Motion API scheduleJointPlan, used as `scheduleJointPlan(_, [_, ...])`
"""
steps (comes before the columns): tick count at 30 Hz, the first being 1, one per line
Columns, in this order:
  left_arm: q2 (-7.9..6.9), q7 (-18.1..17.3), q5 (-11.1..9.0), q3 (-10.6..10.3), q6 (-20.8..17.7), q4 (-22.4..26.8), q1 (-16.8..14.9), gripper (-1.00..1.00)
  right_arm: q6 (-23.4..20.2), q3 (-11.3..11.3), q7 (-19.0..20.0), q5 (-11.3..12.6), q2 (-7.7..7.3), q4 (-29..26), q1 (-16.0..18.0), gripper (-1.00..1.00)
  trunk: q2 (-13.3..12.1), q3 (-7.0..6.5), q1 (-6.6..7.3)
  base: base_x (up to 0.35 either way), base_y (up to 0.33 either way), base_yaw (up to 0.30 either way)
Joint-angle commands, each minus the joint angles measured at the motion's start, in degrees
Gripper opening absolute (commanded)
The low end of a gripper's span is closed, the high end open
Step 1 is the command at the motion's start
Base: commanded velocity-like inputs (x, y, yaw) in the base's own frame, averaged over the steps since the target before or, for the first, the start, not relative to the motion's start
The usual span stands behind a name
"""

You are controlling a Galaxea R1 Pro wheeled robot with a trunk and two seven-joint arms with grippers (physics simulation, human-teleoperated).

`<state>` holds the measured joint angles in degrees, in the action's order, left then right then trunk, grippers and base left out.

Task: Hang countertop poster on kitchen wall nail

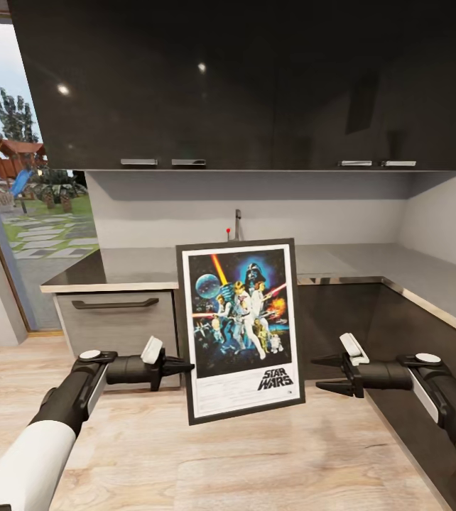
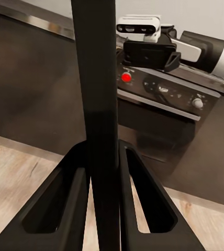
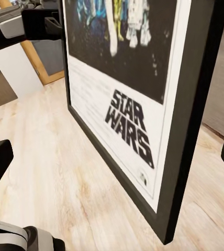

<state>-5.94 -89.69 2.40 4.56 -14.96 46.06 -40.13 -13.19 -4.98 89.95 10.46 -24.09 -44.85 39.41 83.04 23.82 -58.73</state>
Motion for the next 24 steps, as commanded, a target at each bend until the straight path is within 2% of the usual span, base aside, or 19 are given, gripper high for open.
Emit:
scheduleJointPlan(1, [0.05,-0.3,0.3,0.1,-0.6,0.0,0.0,-1.0,-0.6,-0.3,0.0,0.5,-0.08,0.0,0.1,1.0,0.0,0.07,0.0,0.0,0.0,0.0])
scheduleJointPlan(5, [0.7,-0.3,0.2,-0.3,-0.6,0.1,0.0,-1.0,-0.6,-0.3,0.0,0.4,-0.1,0.0,0.1,1.0,0.0,0.07,0.0,0.0,0.0,0.0])
scheduleJointPlan(10, [2.66,-0.3,0.2,-0.9,-0.6,0.1,0.0,-1.0,-0.6,-0.3,0.0,0.4,-0.14,0.0,0.1,1.0,0.0,0.07,0.0,0.0,0.0,0.0])
scheduleJointPlan(24, [2.9,-0.3,0.2,-1.3,-0.6,0.1,0.0,-1.0,-0.5,-0.3,0.0,0.4,-0.17,0.0,0.1,1.0,0.0,0.07,0.0,0.0,0.0,0.0])
